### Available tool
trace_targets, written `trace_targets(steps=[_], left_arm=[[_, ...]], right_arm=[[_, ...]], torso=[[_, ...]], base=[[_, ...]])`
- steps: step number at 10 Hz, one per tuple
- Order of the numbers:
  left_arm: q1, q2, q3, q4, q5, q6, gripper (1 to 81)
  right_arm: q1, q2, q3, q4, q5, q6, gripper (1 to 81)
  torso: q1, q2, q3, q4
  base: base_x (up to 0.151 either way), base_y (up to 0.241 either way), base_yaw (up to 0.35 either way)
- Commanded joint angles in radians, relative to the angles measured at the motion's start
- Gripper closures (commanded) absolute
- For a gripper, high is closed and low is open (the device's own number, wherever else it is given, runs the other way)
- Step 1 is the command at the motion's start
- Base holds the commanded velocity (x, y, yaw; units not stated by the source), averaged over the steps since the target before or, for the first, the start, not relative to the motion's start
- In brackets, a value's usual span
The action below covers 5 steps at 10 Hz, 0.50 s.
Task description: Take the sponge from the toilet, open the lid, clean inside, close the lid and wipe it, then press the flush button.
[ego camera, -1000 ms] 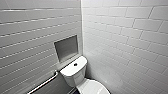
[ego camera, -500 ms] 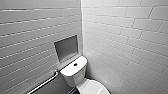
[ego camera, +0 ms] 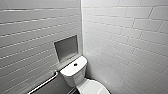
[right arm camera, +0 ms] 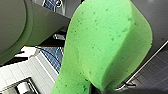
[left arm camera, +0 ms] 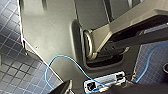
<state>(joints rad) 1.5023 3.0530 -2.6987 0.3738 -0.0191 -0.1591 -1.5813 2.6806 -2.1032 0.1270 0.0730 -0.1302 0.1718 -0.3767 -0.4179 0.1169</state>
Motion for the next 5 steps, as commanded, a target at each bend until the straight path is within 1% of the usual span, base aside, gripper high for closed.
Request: trace_targets(steps=[1, 5], left_arm=[[-0.020, 0.004, 0.002, -0.006, 0.056, -0.003, 1.0], [-0.021, 0.004, 0.002, -0.006, 0.056, -0.003, 1.0]], right_arm=[[-0.013, -0.052, 0.019, 0.006, -0.039, -0.005, 81.1], [-0.020, -0.035, 0.003, 0.003, -0.039, -0.008, 81.1]], torso=[[0.000, 0.000, 0.000, 0.000], [0.000, 0.000, 0.000, 0.000]], base=[[0.000, 0.000, 0.000], [0.000, 0.000, 0.000]])
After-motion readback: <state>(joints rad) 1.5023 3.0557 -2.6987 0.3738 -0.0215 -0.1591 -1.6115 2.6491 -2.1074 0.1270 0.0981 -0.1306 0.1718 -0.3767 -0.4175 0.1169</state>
